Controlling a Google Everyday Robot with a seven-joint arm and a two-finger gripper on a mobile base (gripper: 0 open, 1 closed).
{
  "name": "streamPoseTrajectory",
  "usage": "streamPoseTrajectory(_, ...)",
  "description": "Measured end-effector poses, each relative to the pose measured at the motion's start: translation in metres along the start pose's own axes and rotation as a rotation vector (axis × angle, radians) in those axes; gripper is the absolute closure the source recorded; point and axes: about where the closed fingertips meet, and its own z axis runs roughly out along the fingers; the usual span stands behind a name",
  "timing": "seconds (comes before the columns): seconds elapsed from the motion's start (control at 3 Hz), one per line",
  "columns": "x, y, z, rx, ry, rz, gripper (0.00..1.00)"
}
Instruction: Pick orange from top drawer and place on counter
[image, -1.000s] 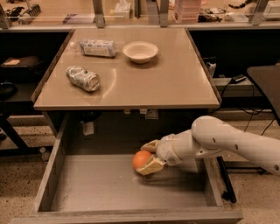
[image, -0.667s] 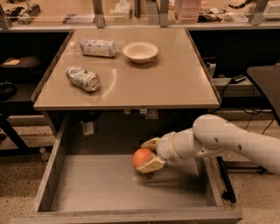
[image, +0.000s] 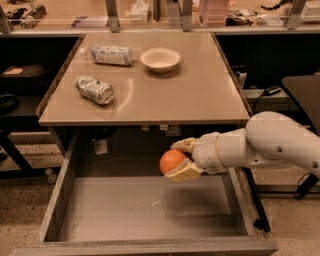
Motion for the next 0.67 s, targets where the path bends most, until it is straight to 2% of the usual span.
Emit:
streamPoseTrajectory(0.33, -0.03, -0.014, -0.054, 0.063, 0.004, -0.058, 1.0)
streamPoseTrajectory(0.67, -0.076, -0.04, -0.121, 0.121, -0.001, -0.123, 1.0)
